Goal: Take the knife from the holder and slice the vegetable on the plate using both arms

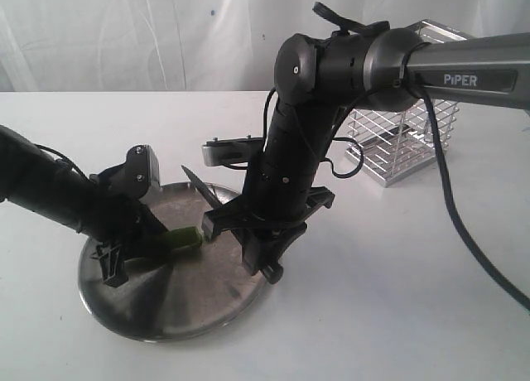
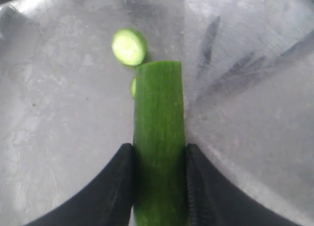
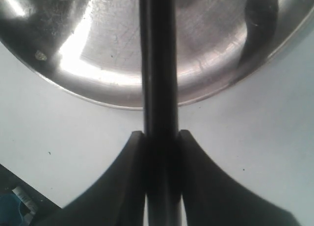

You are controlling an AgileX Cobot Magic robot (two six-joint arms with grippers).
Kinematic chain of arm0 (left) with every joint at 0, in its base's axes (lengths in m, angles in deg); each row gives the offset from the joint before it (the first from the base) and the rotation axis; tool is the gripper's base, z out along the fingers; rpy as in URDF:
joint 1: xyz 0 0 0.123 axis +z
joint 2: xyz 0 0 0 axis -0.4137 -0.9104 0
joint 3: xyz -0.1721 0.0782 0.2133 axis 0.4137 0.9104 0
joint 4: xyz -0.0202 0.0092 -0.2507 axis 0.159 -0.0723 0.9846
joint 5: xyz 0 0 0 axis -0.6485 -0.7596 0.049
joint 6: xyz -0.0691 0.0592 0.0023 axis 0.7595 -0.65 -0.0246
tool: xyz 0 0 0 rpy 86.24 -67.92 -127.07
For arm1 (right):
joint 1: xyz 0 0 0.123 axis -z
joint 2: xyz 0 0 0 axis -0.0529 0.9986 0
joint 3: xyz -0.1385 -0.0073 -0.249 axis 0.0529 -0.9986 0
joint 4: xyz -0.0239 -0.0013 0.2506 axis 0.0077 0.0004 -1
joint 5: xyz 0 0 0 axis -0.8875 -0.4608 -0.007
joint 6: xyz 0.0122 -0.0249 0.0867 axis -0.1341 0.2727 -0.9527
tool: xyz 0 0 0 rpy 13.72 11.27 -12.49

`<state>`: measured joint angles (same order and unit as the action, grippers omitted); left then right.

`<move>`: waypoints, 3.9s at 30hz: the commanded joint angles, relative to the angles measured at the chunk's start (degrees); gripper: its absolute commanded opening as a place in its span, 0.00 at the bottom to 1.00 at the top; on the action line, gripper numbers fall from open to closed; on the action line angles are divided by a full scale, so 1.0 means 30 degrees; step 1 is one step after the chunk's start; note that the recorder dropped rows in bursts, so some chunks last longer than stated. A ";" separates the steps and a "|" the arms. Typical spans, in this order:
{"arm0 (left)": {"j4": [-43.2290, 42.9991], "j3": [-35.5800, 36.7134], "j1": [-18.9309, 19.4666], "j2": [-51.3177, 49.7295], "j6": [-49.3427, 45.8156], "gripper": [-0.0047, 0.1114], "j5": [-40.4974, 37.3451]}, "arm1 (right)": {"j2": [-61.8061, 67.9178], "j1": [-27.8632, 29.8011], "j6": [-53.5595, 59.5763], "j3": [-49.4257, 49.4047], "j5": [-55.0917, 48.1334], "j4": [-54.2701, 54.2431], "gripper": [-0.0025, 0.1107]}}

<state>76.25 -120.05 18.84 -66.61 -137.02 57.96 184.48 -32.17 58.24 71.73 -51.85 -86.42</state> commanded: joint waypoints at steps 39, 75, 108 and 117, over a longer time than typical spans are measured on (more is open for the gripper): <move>-0.0266 0.1642 -0.0070 0.9452 1.5183 0.04 0.2246 | 0.2099 0.0171 0.2695 0.0013 0.2038 -0.8162 0.02; -0.1072 0.5223 -0.0070 1.3258 2.1811 0.04 0.6237 | -0.0315 0.0362 -0.2454 0.0020 0.2940 0.9222 0.14; 0.5299 1.5739 -0.0070 2.5120 2.1826 0.04 1.2415 | -2.3181 0.9704 -0.3200 -1.5969 1.7006 0.8166 0.02; 0.5299 1.5739 -0.0070 2.5120 2.1826 0.04 1.2546 | -2.8049 1.2372 -0.3360 -1.7634 2.1564 0.9665 0.02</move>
<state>91.04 -73.11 18.84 8.33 -71.34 95.81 103.06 2.37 48.64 22.22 12.61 -58.06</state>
